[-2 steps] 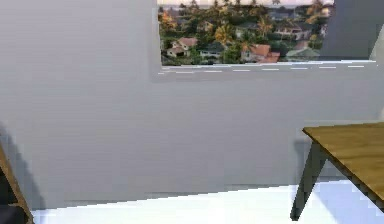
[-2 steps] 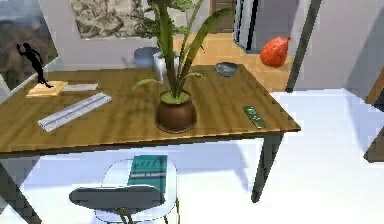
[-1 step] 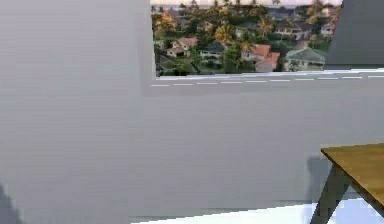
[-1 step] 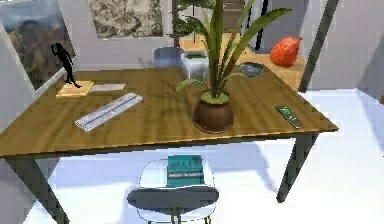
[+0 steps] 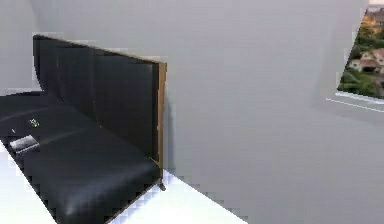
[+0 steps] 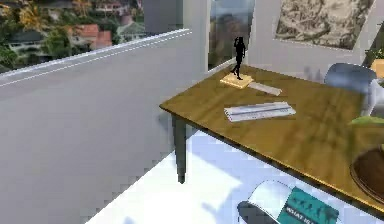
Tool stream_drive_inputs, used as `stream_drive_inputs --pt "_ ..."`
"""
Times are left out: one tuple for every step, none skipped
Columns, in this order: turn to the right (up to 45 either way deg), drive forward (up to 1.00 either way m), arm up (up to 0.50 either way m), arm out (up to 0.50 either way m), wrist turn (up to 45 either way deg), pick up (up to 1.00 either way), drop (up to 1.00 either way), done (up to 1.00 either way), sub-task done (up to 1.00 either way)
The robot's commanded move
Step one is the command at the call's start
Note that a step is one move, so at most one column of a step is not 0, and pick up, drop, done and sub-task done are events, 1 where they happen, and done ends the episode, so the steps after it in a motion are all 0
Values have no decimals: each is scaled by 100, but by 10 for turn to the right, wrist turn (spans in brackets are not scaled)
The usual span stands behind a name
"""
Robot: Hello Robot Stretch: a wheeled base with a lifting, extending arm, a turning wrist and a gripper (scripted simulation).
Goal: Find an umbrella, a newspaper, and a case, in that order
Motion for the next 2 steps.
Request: stream_drive_inputs --pt "-450 0 0 0 0 0 0 0 0" --pt "-60 0 0 0 0 0 0 0 0"
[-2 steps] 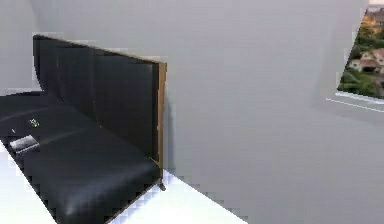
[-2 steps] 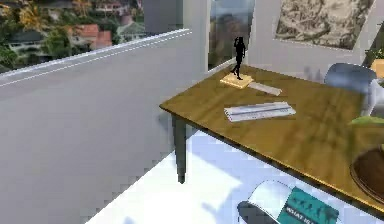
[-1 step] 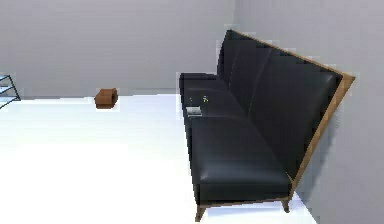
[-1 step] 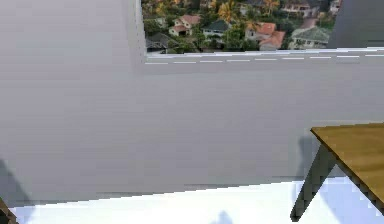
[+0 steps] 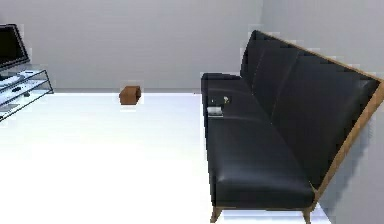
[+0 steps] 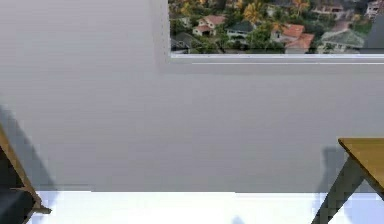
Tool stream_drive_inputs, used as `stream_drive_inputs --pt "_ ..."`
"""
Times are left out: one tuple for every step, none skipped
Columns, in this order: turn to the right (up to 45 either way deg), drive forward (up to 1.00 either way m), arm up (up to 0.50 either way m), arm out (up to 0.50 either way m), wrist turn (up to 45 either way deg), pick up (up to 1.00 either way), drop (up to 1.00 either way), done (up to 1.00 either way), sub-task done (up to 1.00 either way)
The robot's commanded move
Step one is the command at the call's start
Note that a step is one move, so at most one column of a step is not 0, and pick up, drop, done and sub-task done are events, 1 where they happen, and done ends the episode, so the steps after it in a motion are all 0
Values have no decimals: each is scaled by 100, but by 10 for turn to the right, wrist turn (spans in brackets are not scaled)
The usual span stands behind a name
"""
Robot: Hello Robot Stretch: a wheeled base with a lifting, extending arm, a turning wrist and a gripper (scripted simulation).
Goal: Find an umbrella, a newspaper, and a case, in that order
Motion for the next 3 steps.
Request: stream_drive_inputs --pt "0 5 0 0 0 0 0 0 0" --pt "-450 0 0 0 0 0 0 0 0" --pt "-240 0 0 0 0 0 0 0 0"
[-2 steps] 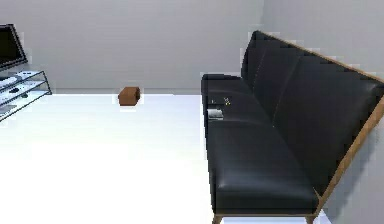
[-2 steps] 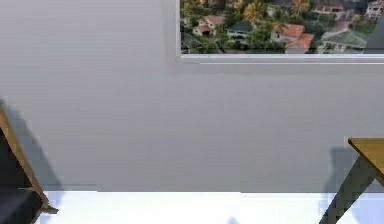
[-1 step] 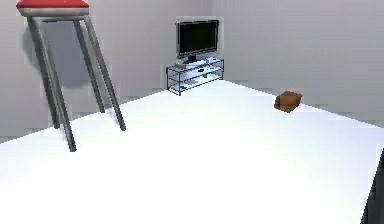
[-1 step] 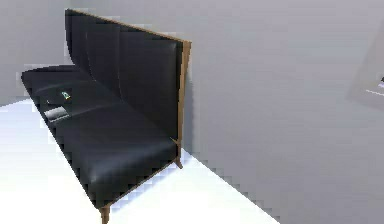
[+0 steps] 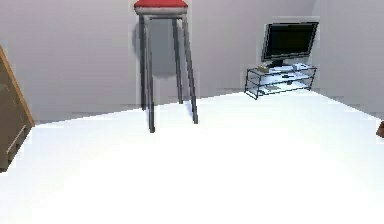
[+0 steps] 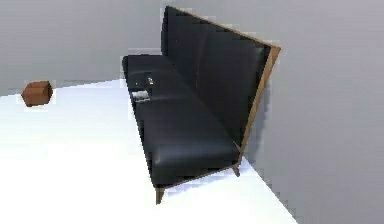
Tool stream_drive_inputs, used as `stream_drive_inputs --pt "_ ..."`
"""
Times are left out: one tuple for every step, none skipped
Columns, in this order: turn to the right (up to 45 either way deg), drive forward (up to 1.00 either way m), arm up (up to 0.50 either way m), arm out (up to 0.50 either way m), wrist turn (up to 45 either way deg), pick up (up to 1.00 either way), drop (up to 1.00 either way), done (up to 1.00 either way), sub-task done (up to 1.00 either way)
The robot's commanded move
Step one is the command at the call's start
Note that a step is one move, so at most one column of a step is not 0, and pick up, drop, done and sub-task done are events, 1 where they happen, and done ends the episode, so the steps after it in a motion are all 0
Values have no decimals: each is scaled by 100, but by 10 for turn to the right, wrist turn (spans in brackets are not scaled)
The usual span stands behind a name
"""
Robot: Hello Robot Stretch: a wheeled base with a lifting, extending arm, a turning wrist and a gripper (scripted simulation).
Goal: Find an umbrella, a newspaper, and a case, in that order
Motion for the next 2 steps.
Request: stream_drive_inputs --pt "0 30 0 0 0 0 0 0 0" --pt "-450 0 0 0 0 0 0 0 0"
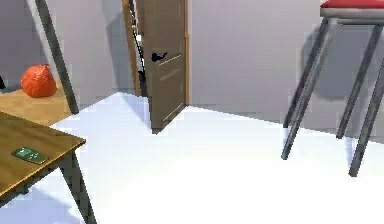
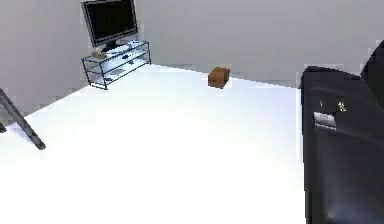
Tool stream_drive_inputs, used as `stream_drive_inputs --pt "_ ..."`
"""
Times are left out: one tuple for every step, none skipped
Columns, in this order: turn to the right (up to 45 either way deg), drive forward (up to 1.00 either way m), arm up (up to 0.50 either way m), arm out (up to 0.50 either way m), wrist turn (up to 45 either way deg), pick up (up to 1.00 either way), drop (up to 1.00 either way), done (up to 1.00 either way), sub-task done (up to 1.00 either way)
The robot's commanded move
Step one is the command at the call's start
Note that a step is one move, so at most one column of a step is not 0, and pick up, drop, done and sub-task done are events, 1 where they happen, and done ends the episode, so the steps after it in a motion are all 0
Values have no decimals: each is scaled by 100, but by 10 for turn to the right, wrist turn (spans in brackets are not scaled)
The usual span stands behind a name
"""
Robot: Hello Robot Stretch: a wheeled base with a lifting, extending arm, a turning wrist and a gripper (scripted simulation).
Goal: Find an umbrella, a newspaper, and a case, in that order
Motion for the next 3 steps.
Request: stream_drive_inputs --pt "0 100 0 0 0 0 0 0 0" --pt "-90 0 0 0 0 0 0 0 0" --pt "0 35 0 0 0 0 0 0 0"
